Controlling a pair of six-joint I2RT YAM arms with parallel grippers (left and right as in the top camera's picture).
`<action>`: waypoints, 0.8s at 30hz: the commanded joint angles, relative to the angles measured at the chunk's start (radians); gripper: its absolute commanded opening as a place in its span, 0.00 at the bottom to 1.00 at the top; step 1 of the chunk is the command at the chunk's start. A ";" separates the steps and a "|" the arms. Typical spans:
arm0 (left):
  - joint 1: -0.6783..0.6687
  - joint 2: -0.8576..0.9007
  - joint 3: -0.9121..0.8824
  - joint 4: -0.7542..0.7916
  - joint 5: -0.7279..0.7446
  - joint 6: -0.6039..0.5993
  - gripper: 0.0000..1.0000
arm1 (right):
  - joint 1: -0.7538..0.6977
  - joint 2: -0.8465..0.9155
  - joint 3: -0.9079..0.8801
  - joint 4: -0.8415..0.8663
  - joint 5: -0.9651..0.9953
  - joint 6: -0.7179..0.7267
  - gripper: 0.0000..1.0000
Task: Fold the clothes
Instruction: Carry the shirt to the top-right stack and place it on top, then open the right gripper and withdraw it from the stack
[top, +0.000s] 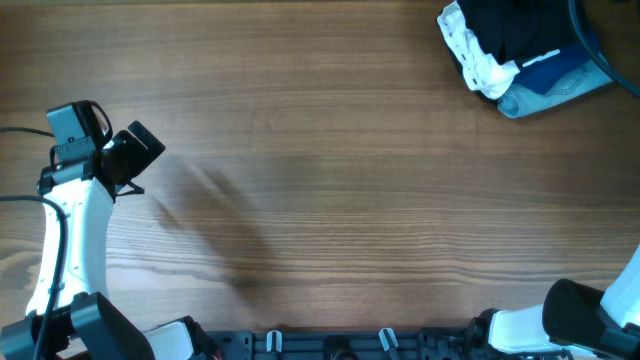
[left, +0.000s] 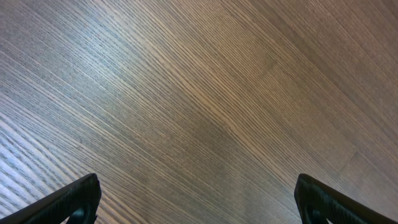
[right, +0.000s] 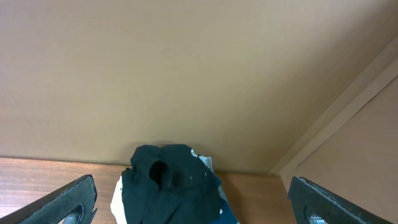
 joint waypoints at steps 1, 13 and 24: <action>0.003 0.006 0.005 0.004 0.011 -0.006 1.00 | 0.008 0.032 -0.010 -0.019 0.009 -0.002 1.00; 0.003 0.006 0.005 0.003 0.011 -0.006 1.00 | 0.130 -0.030 -0.013 -0.211 0.009 -0.003 1.00; 0.003 0.006 0.005 0.004 0.011 -0.006 1.00 | 0.304 -0.352 -0.375 0.053 0.005 -0.020 1.00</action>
